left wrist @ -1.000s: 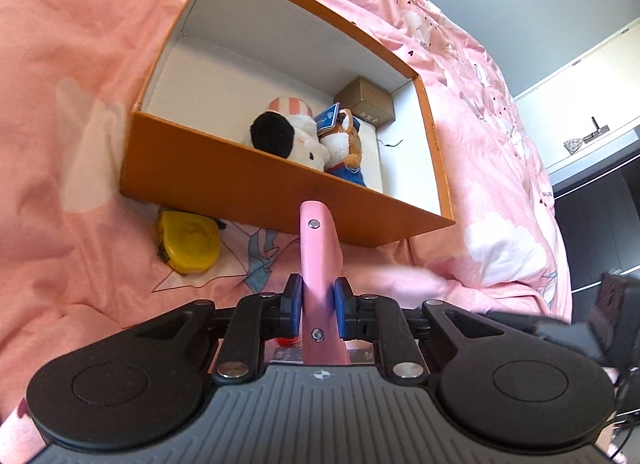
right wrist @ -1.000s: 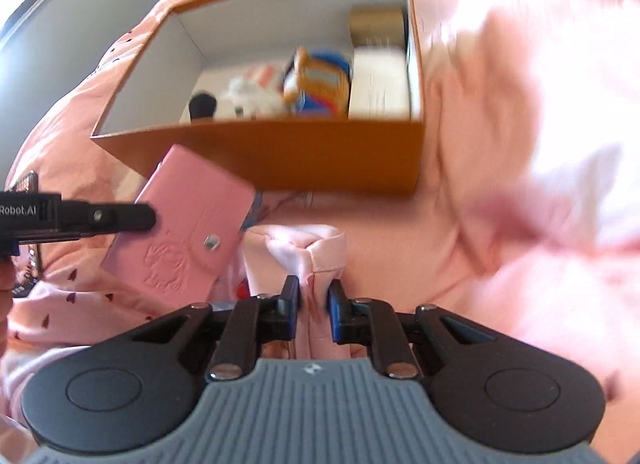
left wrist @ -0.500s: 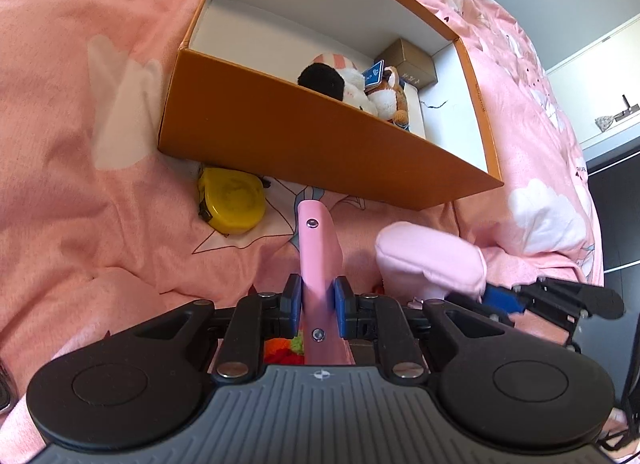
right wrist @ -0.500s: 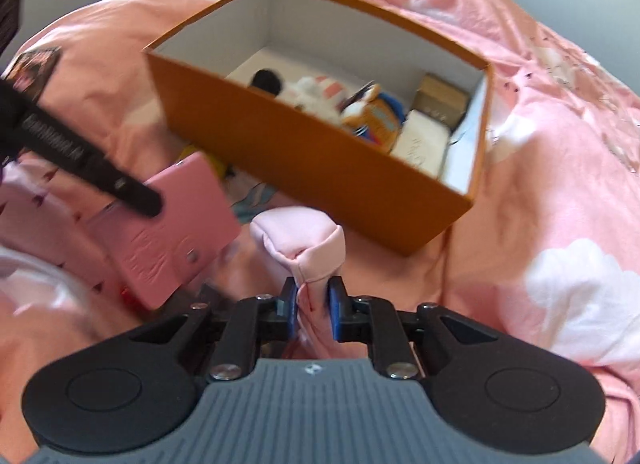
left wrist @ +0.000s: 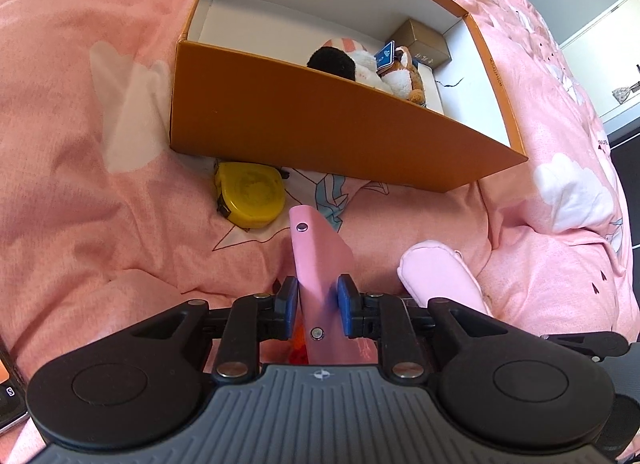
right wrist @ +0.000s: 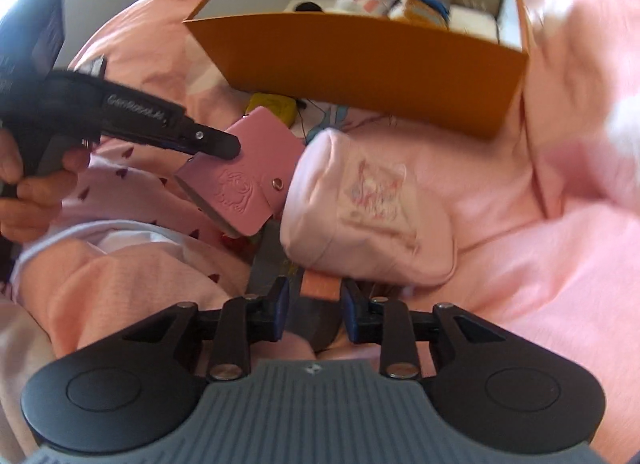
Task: Organize objects
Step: 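Grasp the pink cartoon pouch with the right gripper while the left holds the wallet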
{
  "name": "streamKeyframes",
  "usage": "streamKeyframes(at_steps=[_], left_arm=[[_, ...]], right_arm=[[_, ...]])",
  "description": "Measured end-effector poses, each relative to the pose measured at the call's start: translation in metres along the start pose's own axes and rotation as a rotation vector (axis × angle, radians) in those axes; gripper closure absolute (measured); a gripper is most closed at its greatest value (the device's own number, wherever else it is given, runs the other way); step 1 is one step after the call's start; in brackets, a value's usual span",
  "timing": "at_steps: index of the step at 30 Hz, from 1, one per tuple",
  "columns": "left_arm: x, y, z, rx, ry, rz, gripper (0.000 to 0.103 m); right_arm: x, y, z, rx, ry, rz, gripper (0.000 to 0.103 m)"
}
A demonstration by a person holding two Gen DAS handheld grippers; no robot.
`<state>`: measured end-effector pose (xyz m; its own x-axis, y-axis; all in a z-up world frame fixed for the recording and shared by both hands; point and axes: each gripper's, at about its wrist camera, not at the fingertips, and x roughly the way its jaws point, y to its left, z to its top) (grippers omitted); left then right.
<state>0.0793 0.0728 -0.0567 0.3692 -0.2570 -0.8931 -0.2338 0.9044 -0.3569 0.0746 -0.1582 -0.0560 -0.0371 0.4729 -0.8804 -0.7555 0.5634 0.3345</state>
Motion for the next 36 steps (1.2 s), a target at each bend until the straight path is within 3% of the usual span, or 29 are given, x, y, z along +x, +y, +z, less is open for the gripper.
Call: streamKeyframes(at_steps=[6,13,18,25,28,30,32,34,36], left_arm=[[-0.001,-0.004,-0.003,0.029,-0.010,0.010,0.080],[0.001,-0.006,-0.004,0.067,0.031,0.026,0.078],[0.012,-0.005,-0.008,0.055,0.062,0.043,0.067],[0.016,-0.003,-0.008,0.046,0.078,0.041,0.066],[0.017,-0.004,-0.009,0.058,0.072,0.043,0.066],[0.015,-0.007,-0.010,0.081,0.058,0.046,0.067],[0.013,-0.010,-0.011,0.104,0.048,0.048,0.067],[0.013,-0.013,-0.012,0.121,0.046,0.055,0.067],[0.012,-0.015,-0.013,0.136,0.041,0.065,0.067]], right_arm=[[-0.012,-0.033,-0.007,0.370,-0.057,0.132,0.061],[-0.020,-0.053,-0.017,0.692,-0.135,0.157,0.053],[-0.013,-0.078,-0.020,0.890,-0.128,0.172,0.049],[0.019,-0.079,-0.004,0.931,-0.058,0.174,0.040],[0.033,-0.076,0.001,0.917,-0.028,0.159,0.048],[0.031,-0.069,0.006,0.854,-0.033,0.125,0.057],[0.026,-0.059,0.013,0.754,-0.042,0.075,0.059],[0.020,-0.047,0.021,0.620,-0.035,0.001,0.058],[0.013,-0.038,0.028,0.511,-0.037,-0.105,0.050]])
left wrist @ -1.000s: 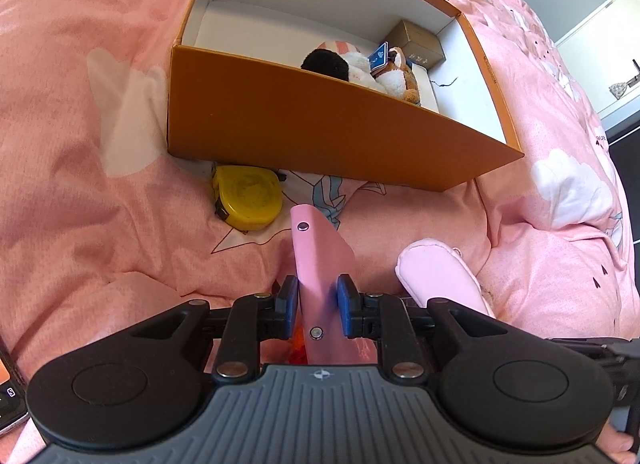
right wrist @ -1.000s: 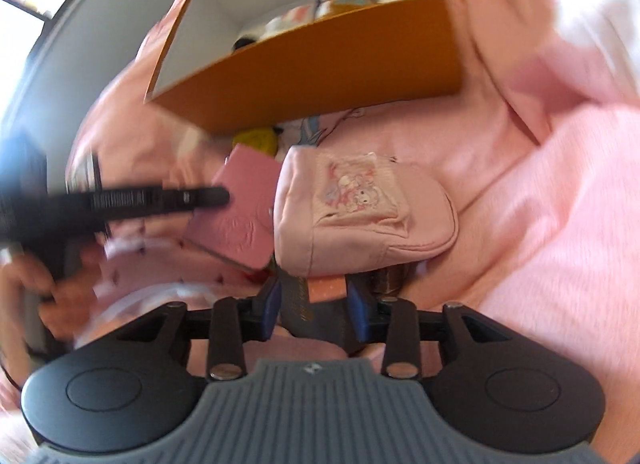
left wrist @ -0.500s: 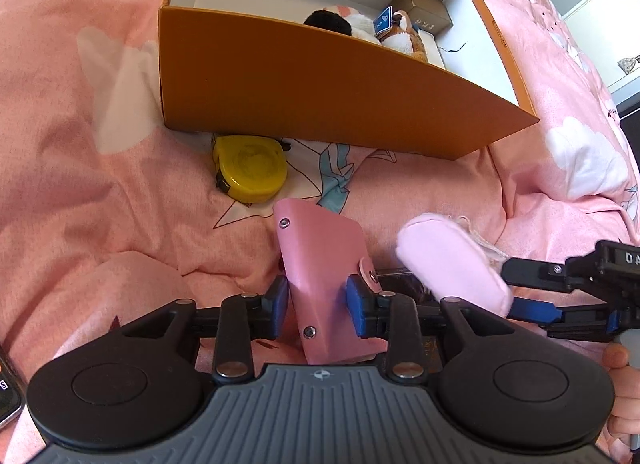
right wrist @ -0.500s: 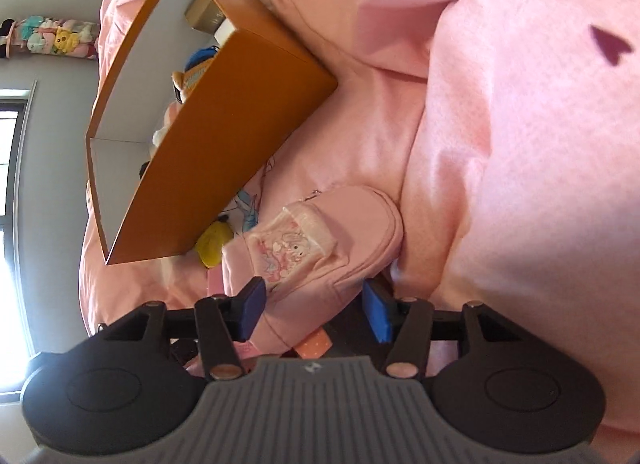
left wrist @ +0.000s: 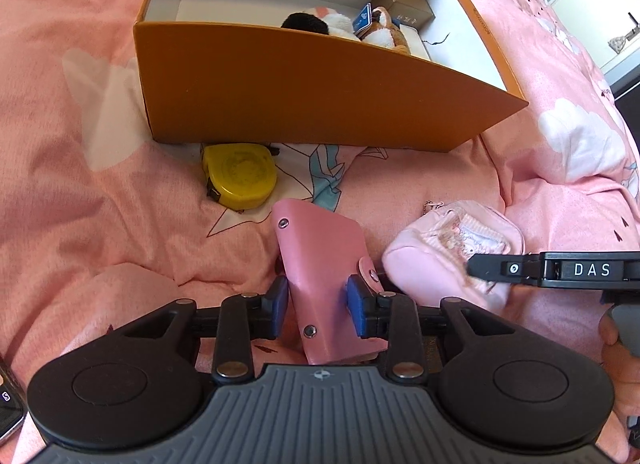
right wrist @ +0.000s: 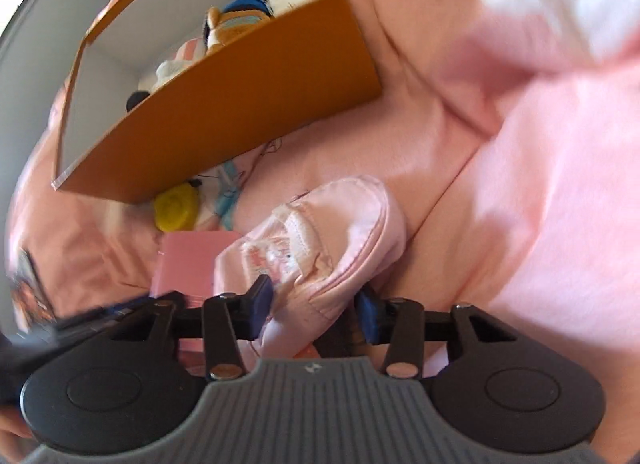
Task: Organize objects
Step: 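Grasp the pink cartoon pouch with the right gripper while the left holds the wallet, then lift and carry the wallet and pouch over the orange box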
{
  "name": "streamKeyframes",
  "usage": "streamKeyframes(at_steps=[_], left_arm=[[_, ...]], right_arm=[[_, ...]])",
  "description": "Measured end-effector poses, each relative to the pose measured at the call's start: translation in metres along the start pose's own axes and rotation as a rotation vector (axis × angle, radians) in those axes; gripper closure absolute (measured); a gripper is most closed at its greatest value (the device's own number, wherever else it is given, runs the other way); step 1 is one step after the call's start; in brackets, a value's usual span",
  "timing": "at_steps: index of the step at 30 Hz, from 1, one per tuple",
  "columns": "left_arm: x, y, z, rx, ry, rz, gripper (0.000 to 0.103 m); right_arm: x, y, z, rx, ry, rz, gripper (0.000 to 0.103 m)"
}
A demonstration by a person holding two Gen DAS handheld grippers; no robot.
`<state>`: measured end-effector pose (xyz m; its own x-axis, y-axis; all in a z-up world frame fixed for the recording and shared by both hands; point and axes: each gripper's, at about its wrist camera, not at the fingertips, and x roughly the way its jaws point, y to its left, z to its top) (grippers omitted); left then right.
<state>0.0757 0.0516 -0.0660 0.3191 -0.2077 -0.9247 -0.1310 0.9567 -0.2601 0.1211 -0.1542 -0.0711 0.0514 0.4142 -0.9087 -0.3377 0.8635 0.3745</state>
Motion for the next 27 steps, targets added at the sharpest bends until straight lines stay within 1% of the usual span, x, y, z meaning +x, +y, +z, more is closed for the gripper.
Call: streamKeyframes(at_steps=[2,3,4,6,8,9,10,12,15,17,22,27], left_arm=[[-0.001,-0.002,-0.001,0.013,-0.004,0.009,0.067],[-0.001,-0.003,-0.001,0.019,-0.005,0.012,0.067],[-0.002,-0.004,-0.001,0.024,-0.007,0.015,0.067],[-0.002,-0.004,-0.001,0.026,-0.009,0.015,0.067],[-0.002,-0.003,-0.002,0.018,-0.016,0.007,0.068],[-0.003,-0.002,-0.002,0.011,-0.022,0.001,0.069],[-0.005,-0.001,-0.003,0.008,-0.034,-0.008,0.071],[-0.010,-0.002,-0.003,0.024,-0.060,-0.024,0.075],[-0.018,-0.006,-0.001,0.042,-0.092,-0.042,0.080],[-0.023,-0.006,0.000,0.034,-0.110,-0.056,0.083],[-0.036,-0.007,0.003,0.017,-0.150,-0.087,0.085],[-0.059,-0.007,0.009,0.001,-0.205,-0.147,0.086]], right_arm=[[-0.006,0.006,0.000,-0.084,-0.039,-0.098,0.048],[-0.007,0.005,0.000,-0.110,-0.045,-0.120,0.048],[-0.007,0.006,0.000,-0.120,-0.042,-0.122,0.048],[-0.007,0.000,-0.001,-0.122,-0.034,-0.114,0.048],[0.000,-0.003,-0.001,-0.091,-0.020,-0.097,0.050],[0.002,-0.004,0.000,-0.070,-0.014,-0.083,0.055],[0.002,-0.006,0.000,-0.053,-0.016,-0.070,0.058],[0.000,-0.005,-0.002,-0.058,-0.025,-0.056,0.067],[-0.006,0.004,-0.005,-0.137,-0.058,-0.053,0.075],[-0.015,0.013,-0.006,-0.200,-0.083,-0.042,0.077],[-0.038,0.032,-0.005,-0.333,-0.145,-0.038,0.079],[-0.063,0.045,0.000,-0.422,-0.197,-0.012,0.079]])
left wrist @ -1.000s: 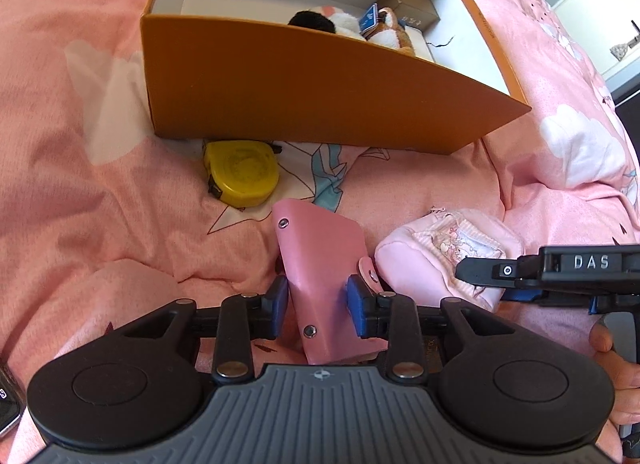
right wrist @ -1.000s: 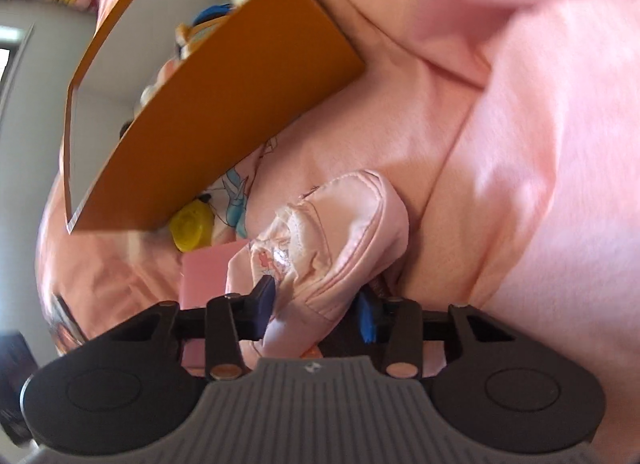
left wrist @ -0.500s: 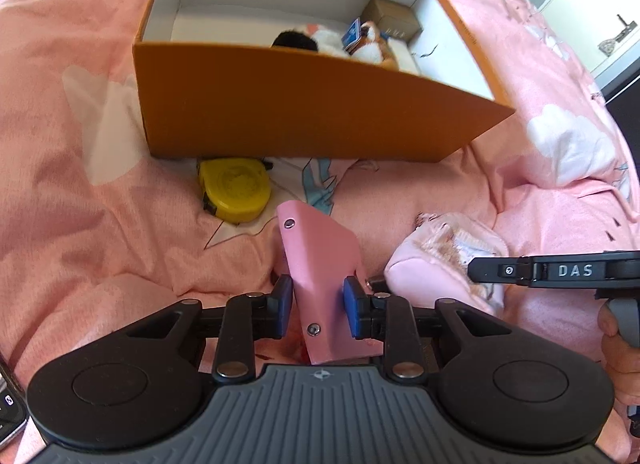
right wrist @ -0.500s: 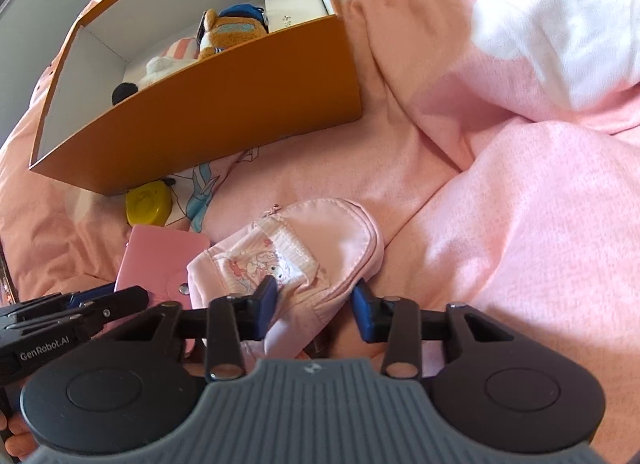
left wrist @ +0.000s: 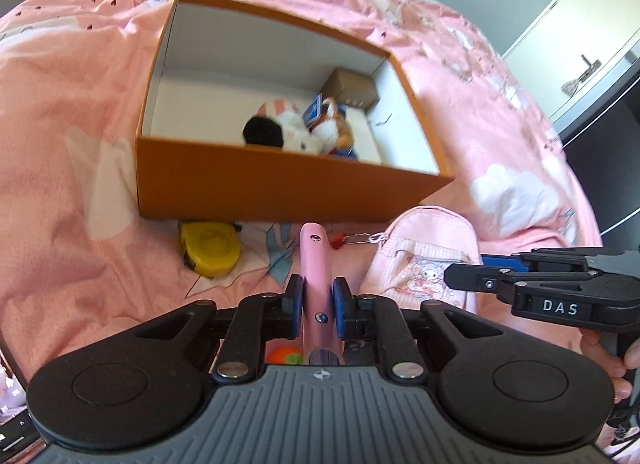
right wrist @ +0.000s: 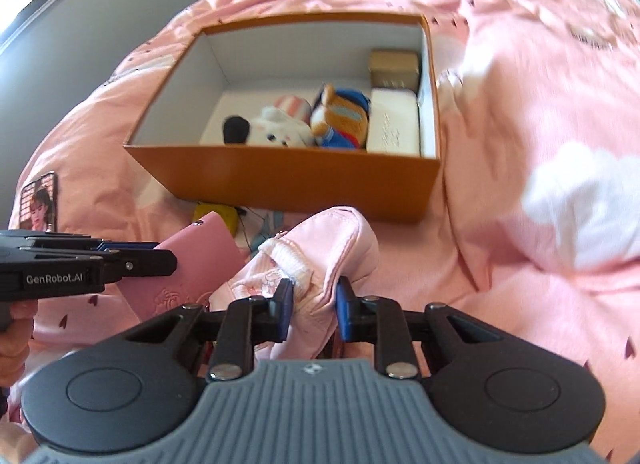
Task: Organize objects
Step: 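Lift and carry the wallet and pouch over the orange box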
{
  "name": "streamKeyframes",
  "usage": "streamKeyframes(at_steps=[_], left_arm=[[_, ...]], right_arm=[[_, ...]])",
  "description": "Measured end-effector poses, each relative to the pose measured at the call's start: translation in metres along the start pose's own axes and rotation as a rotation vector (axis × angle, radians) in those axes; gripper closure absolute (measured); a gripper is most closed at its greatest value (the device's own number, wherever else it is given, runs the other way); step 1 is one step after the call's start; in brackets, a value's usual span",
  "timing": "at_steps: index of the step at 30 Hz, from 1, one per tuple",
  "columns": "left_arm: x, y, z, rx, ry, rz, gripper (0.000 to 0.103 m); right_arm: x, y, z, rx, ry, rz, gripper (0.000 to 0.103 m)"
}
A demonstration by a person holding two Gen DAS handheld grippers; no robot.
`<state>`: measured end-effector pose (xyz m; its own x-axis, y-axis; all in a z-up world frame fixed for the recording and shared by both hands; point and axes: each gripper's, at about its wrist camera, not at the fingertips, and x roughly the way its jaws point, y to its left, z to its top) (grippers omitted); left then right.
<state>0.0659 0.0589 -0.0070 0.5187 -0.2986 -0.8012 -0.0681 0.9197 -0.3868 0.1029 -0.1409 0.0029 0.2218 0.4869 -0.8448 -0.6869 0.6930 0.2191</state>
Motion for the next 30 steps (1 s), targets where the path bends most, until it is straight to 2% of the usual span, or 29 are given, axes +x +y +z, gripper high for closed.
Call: streamKeyframes(at_steps=[3,8,14,18,22,30], left_arm=[[-0.019,-0.003,0.012,-0.004,-0.049,-0.041,0.086],[-0.049,-0.002,0.039,0.005,-0.161,-0.045,0.086],[-0.065,0.008,0.078,0.006,-0.279,0.022,0.086],[-0.057,0.021,0.105,-0.022,-0.312,0.057,0.086],[-0.049,0.034,0.122,-0.046,-0.322,0.093,0.086],[-0.048,0.053,0.146,-0.065,-0.348,0.125,0.086]], right_arm=[[-0.016,0.004,0.011,-0.045,-0.045,0.014,0.079],[-0.038,0.008,0.036,-0.112,-0.118,0.037,0.079],[-0.045,0.015,0.076,-0.179,-0.202,0.055,0.079],[-0.034,0.021,0.110,-0.216,-0.233,0.091,0.079],[-0.008,0.029,0.139,-0.284,-0.223,0.121,0.079],[0.069,0.048,0.179,-0.356,-0.096,0.260,0.079]])
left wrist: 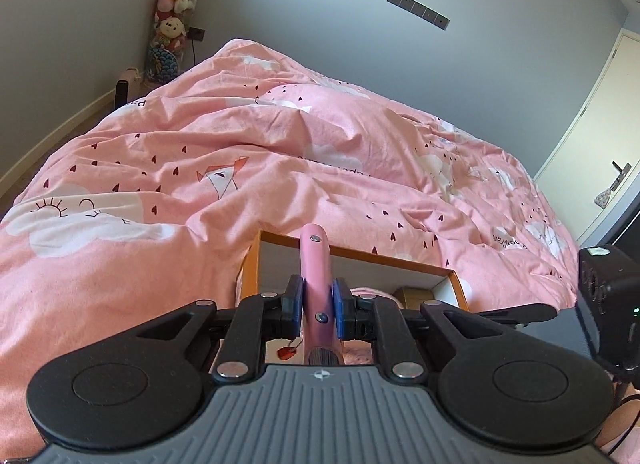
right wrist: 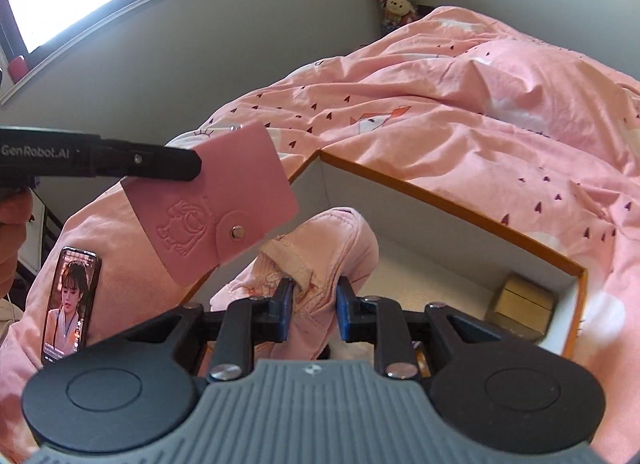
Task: Organize objects
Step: 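Lift and carry the wallet and pouch over the orange box, then lower the pouch into the box with the right gripper while the left lowers the wallet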
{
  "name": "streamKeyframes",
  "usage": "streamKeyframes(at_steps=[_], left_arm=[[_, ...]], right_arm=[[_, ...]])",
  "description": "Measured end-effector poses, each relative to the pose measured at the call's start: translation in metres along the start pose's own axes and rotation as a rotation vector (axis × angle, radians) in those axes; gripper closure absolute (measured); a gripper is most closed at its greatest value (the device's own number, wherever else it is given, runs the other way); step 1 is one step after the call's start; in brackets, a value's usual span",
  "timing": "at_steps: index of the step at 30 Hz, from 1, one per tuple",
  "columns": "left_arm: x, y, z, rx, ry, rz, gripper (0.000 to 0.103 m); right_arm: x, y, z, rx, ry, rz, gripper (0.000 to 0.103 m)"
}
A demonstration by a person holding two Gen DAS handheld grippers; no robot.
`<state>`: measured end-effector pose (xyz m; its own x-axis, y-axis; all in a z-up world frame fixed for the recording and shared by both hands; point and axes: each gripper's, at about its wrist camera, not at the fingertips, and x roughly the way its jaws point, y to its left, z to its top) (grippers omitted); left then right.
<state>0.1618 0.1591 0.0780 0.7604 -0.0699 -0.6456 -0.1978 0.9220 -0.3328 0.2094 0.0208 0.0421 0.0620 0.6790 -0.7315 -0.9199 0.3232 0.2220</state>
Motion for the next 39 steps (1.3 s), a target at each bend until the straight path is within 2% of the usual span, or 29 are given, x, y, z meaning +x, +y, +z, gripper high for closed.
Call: streamKeyframes(at_steps=[7,11,23,26,30,33,37,39], left_arm=[[0.016,0.009,0.009,-0.016,0.019,-0.018,0.086],[0.025,0.012,0.007,-0.027,0.041,-0.028,0.086],[0.041,0.014,-0.002,-0.047,0.095,-0.034,0.086],[0.043,0.014,-0.005,-0.058,0.106,-0.039,0.086],[0.044,0.014,-0.011,-0.079,0.116,-0.046,0.086],[0.051,0.014,-0.019,-0.104,0.134,-0.049,0.086],[0.064,0.017,-0.032,-0.172,0.163,-0.061,0.086],[0.068,0.021,-0.040,-0.221,0.166,-0.059,0.086]], right_arm=[[0.056,-0.022,0.003,0.067,0.080,0.215,0.079],[0.084,-0.028,-0.004,0.079,0.155,0.258,0.079],[0.135,-0.008,-0.020,-0.003,0.302,0.156,0.079],[0.136,0.002,-0.018,-0.028,0.314,0.136,0.072],[0.115,0.007,-0.013,-0.034,0.274,0.108,0.062],[0.088,0.008,-0.010,-0.055,0.218,0.093,0.062],[0.069,0.011,-0.013,-0.070,0.202,0.047,0.063],[0.064,0.006,-0.015,-0.077,0.185,-0.002,0.069]])
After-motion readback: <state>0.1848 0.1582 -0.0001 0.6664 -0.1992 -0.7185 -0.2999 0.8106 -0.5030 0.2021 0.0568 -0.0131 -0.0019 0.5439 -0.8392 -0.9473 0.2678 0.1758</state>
